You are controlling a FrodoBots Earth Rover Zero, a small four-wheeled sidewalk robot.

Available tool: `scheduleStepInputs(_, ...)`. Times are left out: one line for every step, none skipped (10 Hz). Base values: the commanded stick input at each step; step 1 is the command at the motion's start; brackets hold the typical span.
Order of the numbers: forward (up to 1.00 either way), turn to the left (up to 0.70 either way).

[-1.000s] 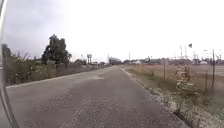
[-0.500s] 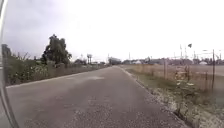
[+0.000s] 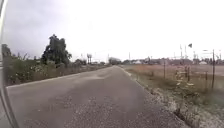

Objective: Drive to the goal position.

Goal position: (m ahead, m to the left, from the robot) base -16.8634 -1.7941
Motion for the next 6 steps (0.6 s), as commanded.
scheduleStepInputs(0.08,0.0)
scheduleStepInputs(0.08,0.0)
scheduleStepInputs(0.08,0.0)
scheduleStepInputs(0.08,0.0)
scheduleStepInputs(0.08,0.0)
scheduleStepInputs(0.07,0.0)
